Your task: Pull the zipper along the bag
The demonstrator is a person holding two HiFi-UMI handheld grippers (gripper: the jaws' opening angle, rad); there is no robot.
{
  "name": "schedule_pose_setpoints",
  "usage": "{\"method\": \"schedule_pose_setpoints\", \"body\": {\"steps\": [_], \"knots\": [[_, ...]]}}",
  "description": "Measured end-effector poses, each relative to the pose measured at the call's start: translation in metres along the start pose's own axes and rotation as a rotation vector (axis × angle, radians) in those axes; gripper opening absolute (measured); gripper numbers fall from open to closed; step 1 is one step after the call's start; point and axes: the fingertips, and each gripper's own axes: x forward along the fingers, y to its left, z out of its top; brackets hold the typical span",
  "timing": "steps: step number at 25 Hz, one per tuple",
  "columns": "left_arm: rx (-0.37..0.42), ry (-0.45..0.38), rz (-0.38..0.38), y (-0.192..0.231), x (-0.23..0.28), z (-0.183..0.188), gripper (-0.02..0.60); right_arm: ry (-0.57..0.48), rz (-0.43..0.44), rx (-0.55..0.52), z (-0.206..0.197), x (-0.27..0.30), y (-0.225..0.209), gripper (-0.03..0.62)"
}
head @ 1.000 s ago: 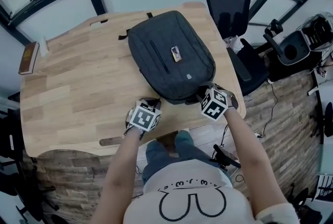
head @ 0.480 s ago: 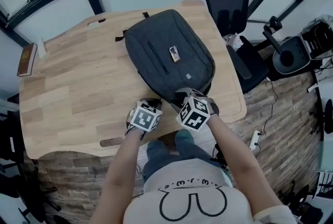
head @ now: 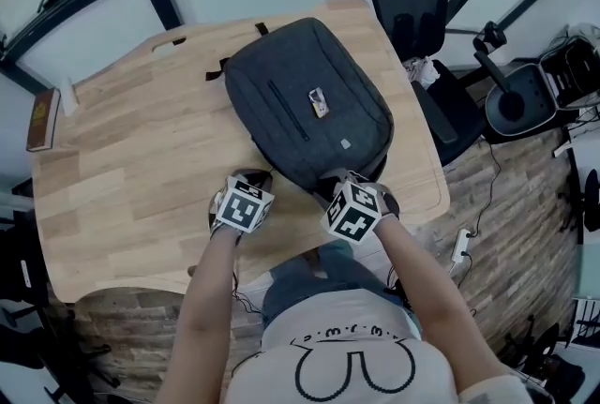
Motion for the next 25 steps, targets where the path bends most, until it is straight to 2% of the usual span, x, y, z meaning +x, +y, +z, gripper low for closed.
{"method": "schedule_pose_setpoints", "body": {"steps": [9,13,18,21,25], "knots": [[0.022,-0.009,0.072,0.079,0.006,0.018,0.017,0.035,0.035,0.053,-0.001,0.002,-0.001,0.129],[0.047,-0.012,0.073,0.087,0.009,0.020,0.018,0.023,0.003,0.080,0.003,0.003,-0.002,0.129],[-0.004,-0.035,0.115,0.104,0.005,0.021,0.018,-0.061,0.000,0.198,0.024,0.012,0.002,0.132],[-0.049,-0.059,0.156,0.117,-0.004,0.023,0.018,-0.091,0.014,0.227,0.042,0.020,0.010,0.135],[-0.042,-0.089,0.198,0.126,-0.018,0.020,0.020,-0.142,0.014,0.318,0.061,0.029,0.014,0.141]]}}
